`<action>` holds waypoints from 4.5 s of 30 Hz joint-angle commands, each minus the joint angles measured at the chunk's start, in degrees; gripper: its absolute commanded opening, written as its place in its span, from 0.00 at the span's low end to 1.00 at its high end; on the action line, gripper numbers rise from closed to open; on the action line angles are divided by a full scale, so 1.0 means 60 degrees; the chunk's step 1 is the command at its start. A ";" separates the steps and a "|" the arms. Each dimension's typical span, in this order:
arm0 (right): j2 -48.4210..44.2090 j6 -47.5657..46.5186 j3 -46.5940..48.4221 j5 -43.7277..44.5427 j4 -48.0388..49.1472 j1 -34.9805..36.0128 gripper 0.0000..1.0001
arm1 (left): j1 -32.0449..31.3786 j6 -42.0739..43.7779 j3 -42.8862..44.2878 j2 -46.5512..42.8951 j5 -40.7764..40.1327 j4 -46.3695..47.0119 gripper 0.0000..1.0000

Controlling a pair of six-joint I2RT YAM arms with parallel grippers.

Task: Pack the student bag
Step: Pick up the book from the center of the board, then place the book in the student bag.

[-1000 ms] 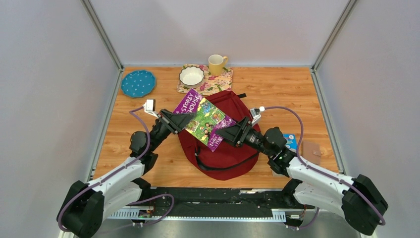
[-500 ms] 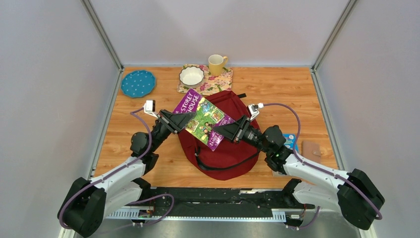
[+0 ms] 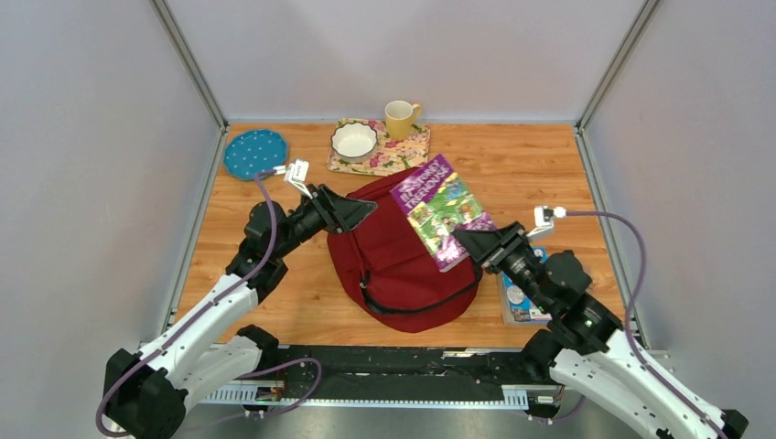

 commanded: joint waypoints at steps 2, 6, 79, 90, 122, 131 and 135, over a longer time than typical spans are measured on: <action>-0.1783 -0.1019 0.1295 0.3504 -0.3669 -0.0043 0.00 | -0.0957 0.3706 0.1929 0.0456 -0.0537 -0.4420 0.72; -0.2254 -0.1238 0.2492 0.4636 -0.5937 -0.0057 0.00 | -0.3020 0.5613 0.2798 0.1538 -0.1258 -0.5303 0.73; -0.5052 -0.0214 0.3271 0.4726 -1.0001 -0.0043 0.00 | -0.6879 0.8632 0.6418 0.4443 -0.6852 -0.6024 0.00; -0.4526 0.2099 0.3420 0.1344 -0.9943 -0.0043 0.00 | -0.7010 0.9453 0.5657 0.3431 -0.8157 -0.3578 0.00; 0.0851 0.4004 -0.1369 0.0197 0.0162 -0.0072 0.00 | -0.7069 0.8487 0.4821 0.2845 -0.6927 -0.3342 0.00; 0.2869 0.4782 -0.2616 0.2353 0.2946 0.0089 0.01 | -0.7055 0.8077 0.4850 0.2919 -0.6839 -0.3532 0.00; 0.4598 0.4869 -0.1870 0.2352 0.3370 0.0454 0.06 | -0.7069 0.7989 0.4762 0.2875 -0.6868 -0.3459 0.00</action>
